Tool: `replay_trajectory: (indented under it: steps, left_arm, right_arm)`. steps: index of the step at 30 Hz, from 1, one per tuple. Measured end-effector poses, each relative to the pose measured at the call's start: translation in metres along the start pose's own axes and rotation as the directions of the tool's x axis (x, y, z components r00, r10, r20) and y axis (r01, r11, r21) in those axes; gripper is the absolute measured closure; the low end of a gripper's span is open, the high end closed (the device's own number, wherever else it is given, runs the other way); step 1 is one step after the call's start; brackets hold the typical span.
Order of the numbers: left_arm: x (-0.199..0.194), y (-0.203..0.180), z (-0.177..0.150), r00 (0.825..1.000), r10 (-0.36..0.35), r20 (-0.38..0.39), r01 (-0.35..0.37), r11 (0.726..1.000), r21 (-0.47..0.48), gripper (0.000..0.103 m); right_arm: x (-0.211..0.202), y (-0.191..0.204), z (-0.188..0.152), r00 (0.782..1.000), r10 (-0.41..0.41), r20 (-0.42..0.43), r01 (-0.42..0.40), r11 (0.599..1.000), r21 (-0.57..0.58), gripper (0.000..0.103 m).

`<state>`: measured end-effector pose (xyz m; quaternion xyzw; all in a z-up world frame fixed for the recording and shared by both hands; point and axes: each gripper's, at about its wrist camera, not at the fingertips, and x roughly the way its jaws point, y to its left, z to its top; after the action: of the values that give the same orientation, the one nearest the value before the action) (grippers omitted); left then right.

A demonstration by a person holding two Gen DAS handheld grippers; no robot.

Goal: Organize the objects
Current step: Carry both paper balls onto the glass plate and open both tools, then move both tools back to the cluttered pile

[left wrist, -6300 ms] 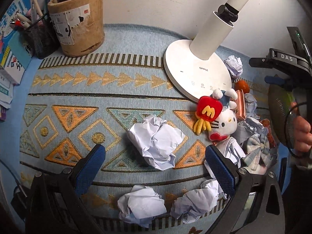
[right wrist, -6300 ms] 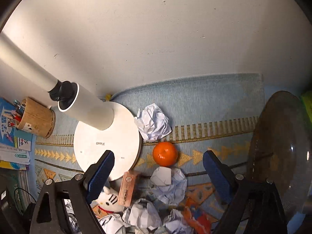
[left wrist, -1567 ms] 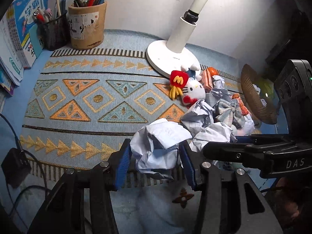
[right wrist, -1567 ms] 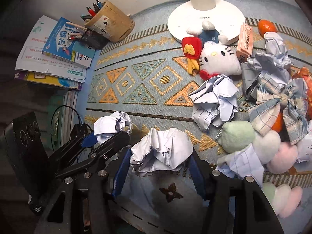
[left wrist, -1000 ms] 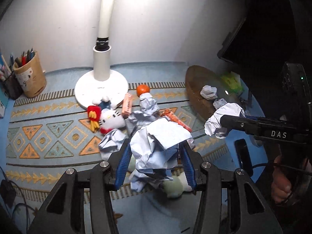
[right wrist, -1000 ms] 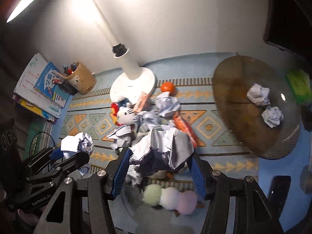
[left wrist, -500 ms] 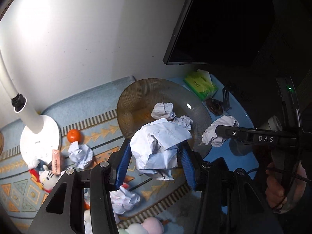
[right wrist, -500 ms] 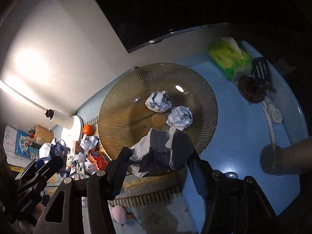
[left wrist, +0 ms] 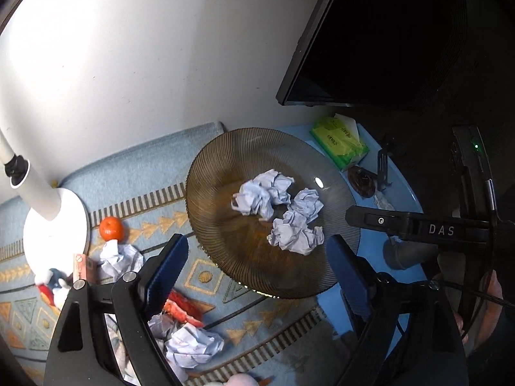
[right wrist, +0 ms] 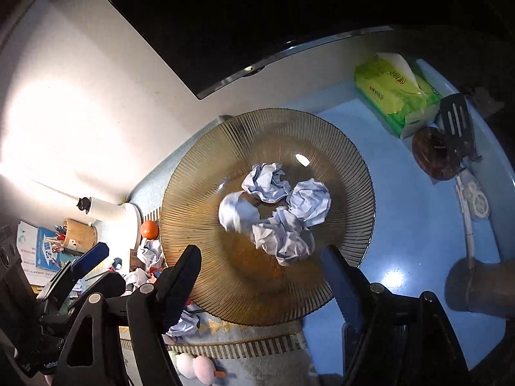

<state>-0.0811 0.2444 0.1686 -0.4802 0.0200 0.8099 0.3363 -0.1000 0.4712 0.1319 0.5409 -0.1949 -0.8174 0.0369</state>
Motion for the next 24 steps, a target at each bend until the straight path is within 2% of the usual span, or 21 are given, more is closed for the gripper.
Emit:
replay_trajectory:
  steps: [5,11,18,24]
  left_arm:
    - [-0.016,0.020,-0.021,1.000,0.026,0.001,-0.026,0.998,-0.061,0.016]
    - [-0.054,0.063,-0.054,0.996,0.090,0.022,-0.085,0.982,-0.169,0.016]
    - [-0.107,0.134,-0.104,0.983,0.182,0.032,-0.157,0.917,-0.367,0.016]
    - [-0.122,0.168,-0.147,0.983,0.183,0.006,-0.157,0.861,-0.484,0.016]
  right_arm:
    - [0.010,0.004,-0.010,0.999,0.014,-0.038,-0.014,1.000,-0.007,0.027]
    - [0.007,0.033,-0.029,0.998,0.029,-0.051,-0.033,0.996,-0.080,0.027]
    - [0.014,0.074,-0.060,0.993,0.050,-0.103,-0.071,0.974,-0.213,0.027]
    - [0.028,0.104,-0.090,0.977,0.097,-0.191,-0.152,0.940,-0.305,0.027]
